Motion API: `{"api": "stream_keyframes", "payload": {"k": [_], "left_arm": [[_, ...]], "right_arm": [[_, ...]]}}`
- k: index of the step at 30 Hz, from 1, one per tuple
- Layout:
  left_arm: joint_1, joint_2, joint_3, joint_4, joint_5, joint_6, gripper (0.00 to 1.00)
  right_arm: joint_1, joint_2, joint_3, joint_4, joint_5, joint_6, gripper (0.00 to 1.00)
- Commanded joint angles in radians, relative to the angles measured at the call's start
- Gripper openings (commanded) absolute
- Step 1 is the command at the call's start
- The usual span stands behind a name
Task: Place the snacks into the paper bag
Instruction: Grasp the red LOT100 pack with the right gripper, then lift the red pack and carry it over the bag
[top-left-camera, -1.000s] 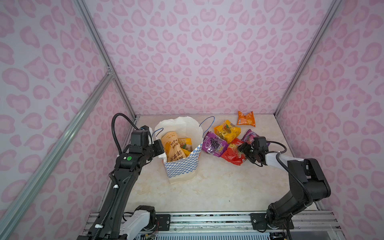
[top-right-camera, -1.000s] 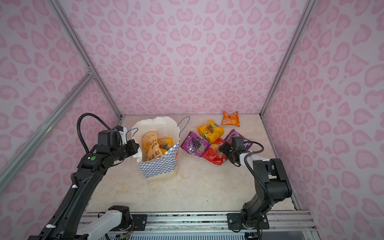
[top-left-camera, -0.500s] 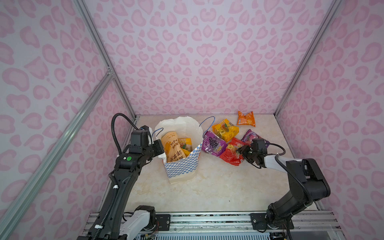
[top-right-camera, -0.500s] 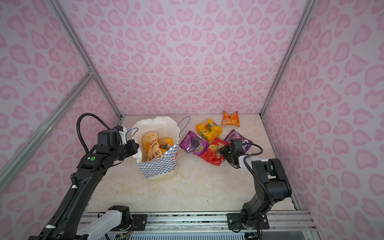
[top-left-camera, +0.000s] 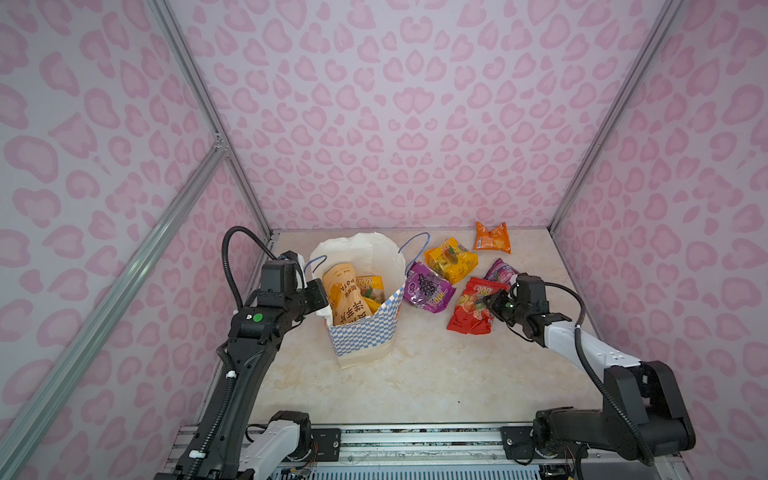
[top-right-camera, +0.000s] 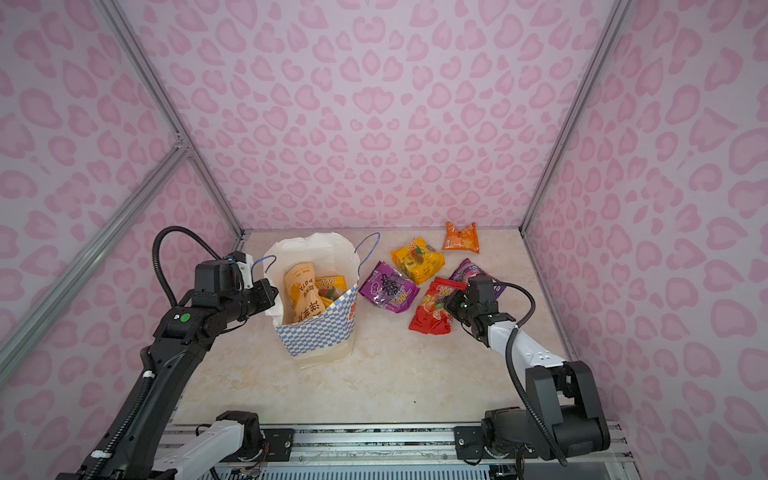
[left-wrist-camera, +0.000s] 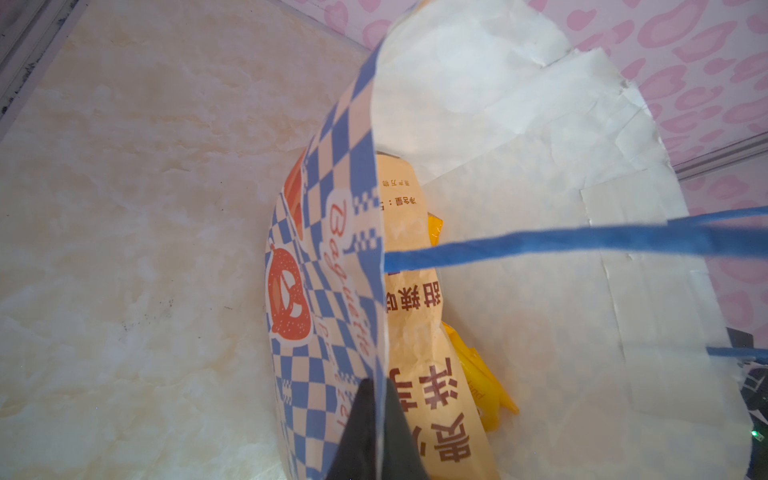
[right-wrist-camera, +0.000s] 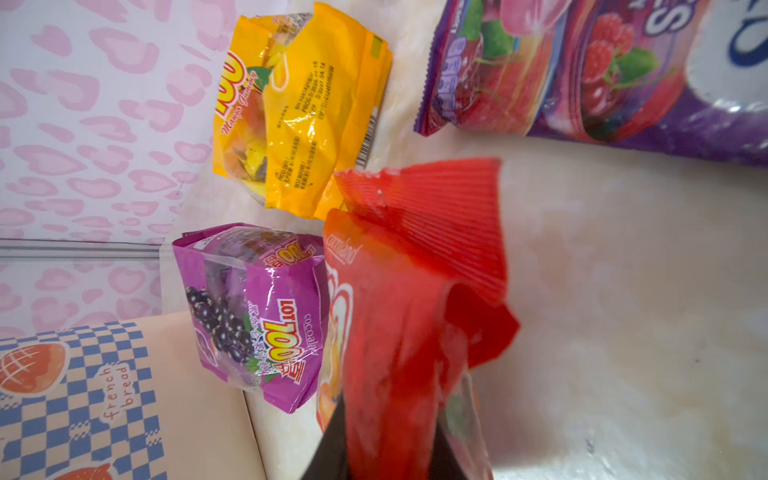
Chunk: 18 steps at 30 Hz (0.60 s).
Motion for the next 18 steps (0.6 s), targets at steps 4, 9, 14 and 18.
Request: {"api": "stream_keyframes", "payload": {"k": [4, 9, 14, 18], "left_arm": [[0.002, -0.001, 0.000, 0.042, 0.012, 0.008, 0.08], [0.002, -0.006, -0.002, 0.044, 0.010, 0.008, 0.08], [0.002, -0.002, 0.000, 0.043, 0.025, 0.008, 0.08], [0.002, -0.004, -0.002, 0.044, 0.019, 0.009, 0.08]], "right_arm": [[0.002, -0.120, 0.036, -0.070, 0.001, -0.033, 0.14], [0.010, -0.238, 0.096, -0.159, 0.032, -0.047, 0.08], [0.047, -0.321, 0.197, -0.245, 0.074, -0.072, 0.02], [0.108, -0.347, 0.298, -0.295, 0.117, -0.092, 0.00]]}}
